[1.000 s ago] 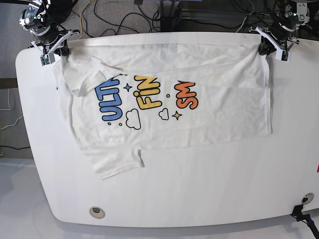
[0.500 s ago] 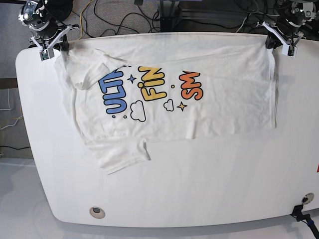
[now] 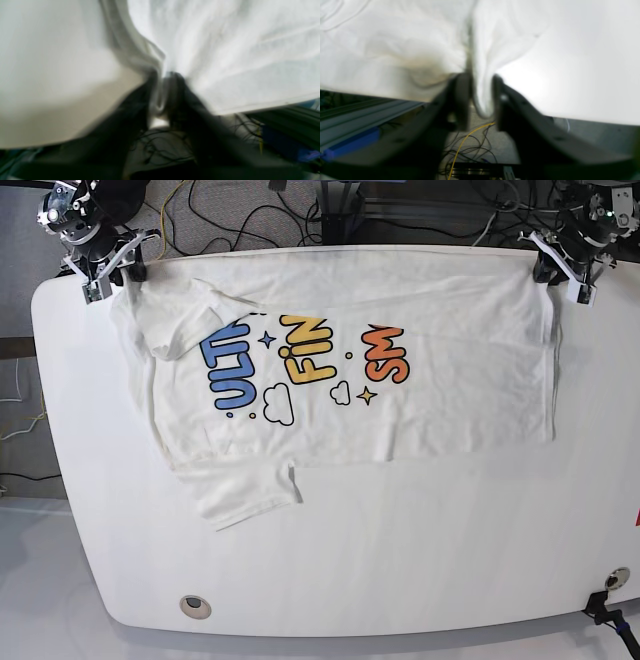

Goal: Fold the T-shirt properly
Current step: 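Drag the shirt by its shoulder edge toward the robot base with both grippers, then open both grippers and release the shoulder edge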

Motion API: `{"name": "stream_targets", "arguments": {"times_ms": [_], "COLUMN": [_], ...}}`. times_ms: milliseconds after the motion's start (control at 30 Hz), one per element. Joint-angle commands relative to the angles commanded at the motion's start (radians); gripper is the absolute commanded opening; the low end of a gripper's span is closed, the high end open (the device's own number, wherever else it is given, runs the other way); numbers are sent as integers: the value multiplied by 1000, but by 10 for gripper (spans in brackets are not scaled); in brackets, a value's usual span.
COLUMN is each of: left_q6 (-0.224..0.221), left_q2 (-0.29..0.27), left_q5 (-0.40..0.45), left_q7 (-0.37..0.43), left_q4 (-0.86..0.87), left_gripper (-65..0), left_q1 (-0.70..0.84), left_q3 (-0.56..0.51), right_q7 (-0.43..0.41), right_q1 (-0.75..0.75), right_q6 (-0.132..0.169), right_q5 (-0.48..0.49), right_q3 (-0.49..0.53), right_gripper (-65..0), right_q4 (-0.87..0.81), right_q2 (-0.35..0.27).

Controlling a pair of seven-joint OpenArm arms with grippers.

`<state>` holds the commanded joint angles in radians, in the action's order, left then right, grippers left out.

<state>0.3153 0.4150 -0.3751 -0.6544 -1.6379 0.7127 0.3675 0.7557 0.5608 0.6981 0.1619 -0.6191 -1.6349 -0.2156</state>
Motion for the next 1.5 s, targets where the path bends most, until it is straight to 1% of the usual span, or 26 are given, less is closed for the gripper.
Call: {"name": "stream_targets", "arguments": {"times_ms": [33,67,100,167,233,367,400,467,500,567,700,800,900,967,1033,1100,1133,1267,1333,1400,1500], "left_q6": [0,0,0,0,0,0,0,0,0,0,0,0,0,0,0,0,0,0,0,0,0], "left_q2": [2,3,5,18,25,26,31,60,64,69,69,69,100,98,100,100,100,98,98,97,97], "left_q5": [0,0,0,-2,-2,0,0,0,-2,0,0,0,-5,-3,-3,-2,-2,-2,-2,-3,-2], "left_q7": [3,2,2,0,-2,-2,-2,-2,-2,-2,-2,-5,-37,-43,-43,-43,-43,-51,-91,-114,-123], "left_q4": [-9,-18,-31,-60,-78,-110,-124,-147,-150,-164,-207,-209,-209,-209,-210,-210,-210,-210,-210,-210,-210], "left_gripper": [-339,-294,-264,-222,-204,-201,-201,-201,-201,-201,-201,-201,-201,-201,-201,-201,-201,-201,-201,-201,-201], "left_q1": [-3,-5,-5,-5,-6,-34,-34,-34,-37,-40,-44,-81,-97,-117,-121,-144,-149,-178,-206,-230,-259], "left_q3": [0,0,0,0,-2,0,0,2,2,2,52,57,58,58,58,58,58,57,57,55,55], "right_q7": [0,0,0,0,0,6,29,92,123,158,161,163,163,164,199,273,295,301,304,308,356], "right_q1": [0,-3,-11,-12,-14,-14,-14,-26,-40,-58,-78,-103,-123,-127,-152,-180,-186,-193,-213,-216,-216], "right_q6": [0,0,0,0,0,0,0,0,0,0,0,0,0,0,0,0,0,0,0,0,0], "right_q5": [0,2,2,2,2,2,2,2,-3,-6,-6,-6,-6,-6,-6,-5,-3,-3,-5,-5,0], "right_q3": [0,0,0,-2,0,0,0,-2,-5,-6,-5,-5,-5,0,2,-3,-3,-3,-2,2,2], "right_gripper": [-337,-308,-290,-287,-287,-285,-285,-285,-285,-287,-285,-285,-285,-285,-285,-287,-287,-287,-287,-287,-287], "right_q4": [-5,-14,-20,-25,-37,-107,-126,-170,-192,-216,-256,-261,-262,-262,-269,-287,-301,-324,-324,-324,-324], "right_q2": [0,0,0,-2,-5,-6,-6,-8,-8,-8,-8,-8,-14,-29,-35,-51,-58,-64,-64,-63,-60]}}
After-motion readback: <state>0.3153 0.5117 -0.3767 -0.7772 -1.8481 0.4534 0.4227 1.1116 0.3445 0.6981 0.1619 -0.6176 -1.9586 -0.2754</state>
